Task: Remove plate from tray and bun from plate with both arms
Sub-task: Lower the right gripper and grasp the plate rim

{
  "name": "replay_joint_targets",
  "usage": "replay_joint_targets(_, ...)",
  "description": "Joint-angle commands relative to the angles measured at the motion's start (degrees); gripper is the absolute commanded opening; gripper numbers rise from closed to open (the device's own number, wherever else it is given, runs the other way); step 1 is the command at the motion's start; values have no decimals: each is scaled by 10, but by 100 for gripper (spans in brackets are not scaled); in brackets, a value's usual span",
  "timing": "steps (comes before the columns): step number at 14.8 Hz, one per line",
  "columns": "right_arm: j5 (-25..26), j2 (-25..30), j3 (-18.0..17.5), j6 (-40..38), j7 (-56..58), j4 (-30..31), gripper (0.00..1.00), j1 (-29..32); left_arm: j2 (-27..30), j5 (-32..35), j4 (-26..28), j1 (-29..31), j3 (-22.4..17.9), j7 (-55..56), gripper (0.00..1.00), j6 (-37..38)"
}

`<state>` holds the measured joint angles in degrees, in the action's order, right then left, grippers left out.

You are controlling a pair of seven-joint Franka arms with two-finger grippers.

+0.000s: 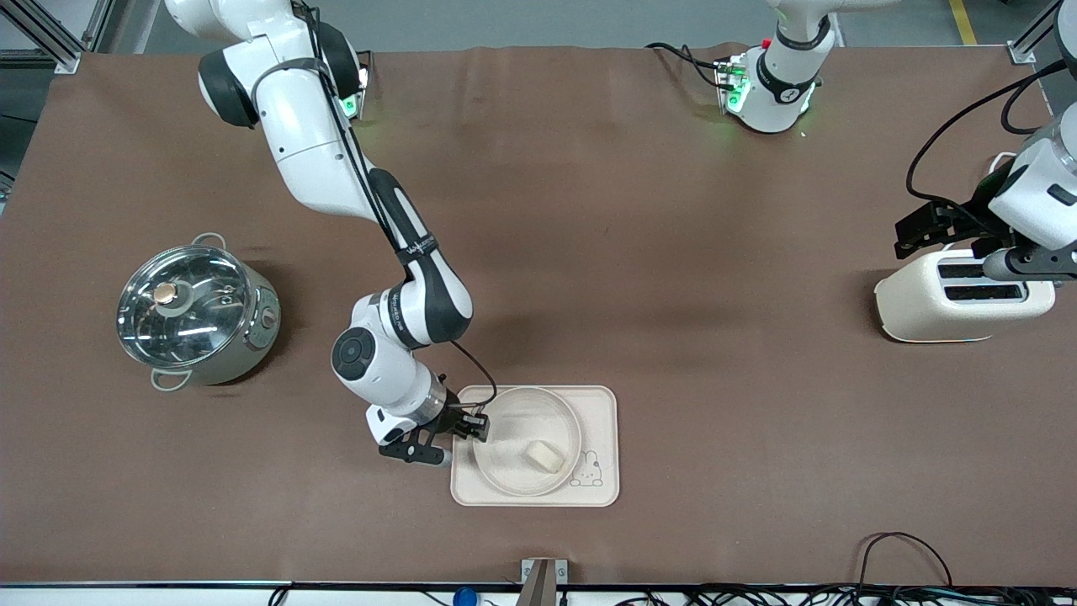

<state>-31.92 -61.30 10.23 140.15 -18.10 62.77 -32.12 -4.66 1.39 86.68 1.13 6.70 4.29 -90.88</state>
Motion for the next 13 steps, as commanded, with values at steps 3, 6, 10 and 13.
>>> replay_joint_targets(3,-9,-14,-1,7,-1,-13,1,-2,4,5,2,1,2,5,100,-4)
replay_joint_targets(6,-12,-13,-5,22,-2,-13,1,0,4,5,3,2,2,5,100,-4)
replay_joint_targets(10,-26,28,-70,12,3,6,0,43,3,5,3,2,2,5,100,-4)
replay_joint_targets(13,-26,111,-80,7,38,115,0,43,-2,5,2,1,2,5,100,-4)
